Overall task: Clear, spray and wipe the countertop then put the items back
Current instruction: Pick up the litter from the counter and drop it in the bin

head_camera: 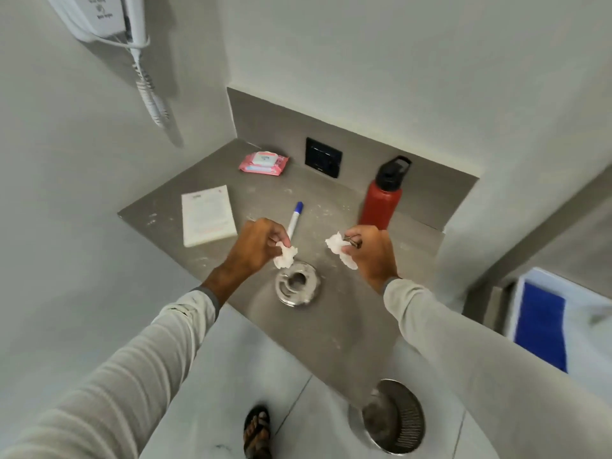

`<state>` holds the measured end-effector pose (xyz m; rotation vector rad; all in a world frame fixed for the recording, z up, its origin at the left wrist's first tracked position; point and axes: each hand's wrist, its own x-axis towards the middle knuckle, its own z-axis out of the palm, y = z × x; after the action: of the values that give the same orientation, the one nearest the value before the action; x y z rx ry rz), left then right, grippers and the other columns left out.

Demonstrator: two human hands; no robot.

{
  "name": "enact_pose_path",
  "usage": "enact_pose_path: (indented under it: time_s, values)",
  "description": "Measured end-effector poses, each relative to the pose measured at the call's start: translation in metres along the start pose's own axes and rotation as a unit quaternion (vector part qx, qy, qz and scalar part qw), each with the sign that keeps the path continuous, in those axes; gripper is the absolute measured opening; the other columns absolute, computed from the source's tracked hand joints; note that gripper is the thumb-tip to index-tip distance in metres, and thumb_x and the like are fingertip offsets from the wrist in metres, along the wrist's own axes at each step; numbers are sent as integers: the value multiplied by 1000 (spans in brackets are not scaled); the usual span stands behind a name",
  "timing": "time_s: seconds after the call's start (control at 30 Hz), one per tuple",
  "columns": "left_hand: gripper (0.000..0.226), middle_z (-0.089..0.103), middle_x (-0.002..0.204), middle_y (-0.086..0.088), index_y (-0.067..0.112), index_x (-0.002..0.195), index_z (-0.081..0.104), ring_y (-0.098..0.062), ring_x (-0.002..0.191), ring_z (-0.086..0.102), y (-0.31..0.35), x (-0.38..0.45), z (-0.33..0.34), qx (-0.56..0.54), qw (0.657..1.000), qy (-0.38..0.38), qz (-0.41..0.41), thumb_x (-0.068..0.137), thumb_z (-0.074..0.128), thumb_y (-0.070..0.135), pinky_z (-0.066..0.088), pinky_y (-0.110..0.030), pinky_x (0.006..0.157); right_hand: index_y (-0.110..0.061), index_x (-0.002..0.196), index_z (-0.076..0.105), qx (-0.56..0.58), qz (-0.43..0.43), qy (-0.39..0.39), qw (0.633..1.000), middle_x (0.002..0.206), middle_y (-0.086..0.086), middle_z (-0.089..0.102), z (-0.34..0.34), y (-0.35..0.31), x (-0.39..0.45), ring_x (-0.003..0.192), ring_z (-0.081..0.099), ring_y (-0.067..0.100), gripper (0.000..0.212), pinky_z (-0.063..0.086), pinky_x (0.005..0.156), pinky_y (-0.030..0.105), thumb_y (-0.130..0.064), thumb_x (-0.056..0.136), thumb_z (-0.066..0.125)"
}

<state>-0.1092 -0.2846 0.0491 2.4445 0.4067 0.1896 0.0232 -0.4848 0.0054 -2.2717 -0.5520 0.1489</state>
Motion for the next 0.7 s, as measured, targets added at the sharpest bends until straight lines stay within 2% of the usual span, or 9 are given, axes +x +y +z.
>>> enact_pose_path:
  time_s: [0.17, 0.27, 0.43, 0.53, 0.6, 0.7]
  values:
    - [23, 76, 85, -3, 15, 82, 77, -20, 84, 69, 77, -46, 80, 24, 998, 48, -17, 71, 70, -3, 55, -33, 79, -8, 90, 77, 43, -8, -17, 999, 85, 6, 77, -58, 78, -52, 83, 70, 28, 18, 56, 78, 38, -7, 73, 75]
    - [23, 75, 83, -4, 12, 83, 76, -20, 79, 69, 112, -71, 115, -9, 998, 39, -44, 70, 68, -6, 56, -36, 77, -8, 87, 75, 63, 5, -29, 998, 81, 6, 76, -80, 112, -81, 79, 70, 25, 13, 56, 74, 36, -7, 74, 76]
    - [18, 74, 78, -3, 16, 81, 76, -18, 72, 68, 152, -122, 180, -49, 996, -23, -65, 71, 75, 1, 57, -37, 71, -8, 93, 73, 82, 65, 6, 995, 86, 6, 76, -90, 166, -133, 82, 69, 24, 17, 55, 74, 36, -11, 76, 75]
    - [15, 74, 78, -3, 16, 79, 77, -17, 69, 69, 158, -152, 233, -67, 991, -94, -69, 71, 80, 3, 58, -34, 67, -15, 84, 72, 86, 102, -5, 991, 76, -4, 72, -83, 207, -172, 70, 66, 14, 10, 50, 63, 27, -14, 75, 75]
    - [16, 75, 80, -3, 15, 78, 76, -15, 68, 68, 151, -167, 278, -80, 982, -128, -116, 70, 80, 2, 59, -32, 69, -15, 78, 72, 66, 132, -35, 988, 72, -5, 71, -70, 243, -195, 65, 63, 11, 5, 48, 61, 26, -15, 74, 76]
    - [21, 75, 79, -5, 15, 76, 75, -18, 69, 69, 125, -186, 346, -92, 963, -133, -215, 65, 75, -3, 56, -26, 65, -9, 83, 75, 32, 227, -95, 969, 83, 6, 77, -40, 306, -219, 80, 70, 25, 13, 57, 74, 36, -12, 71, 77]
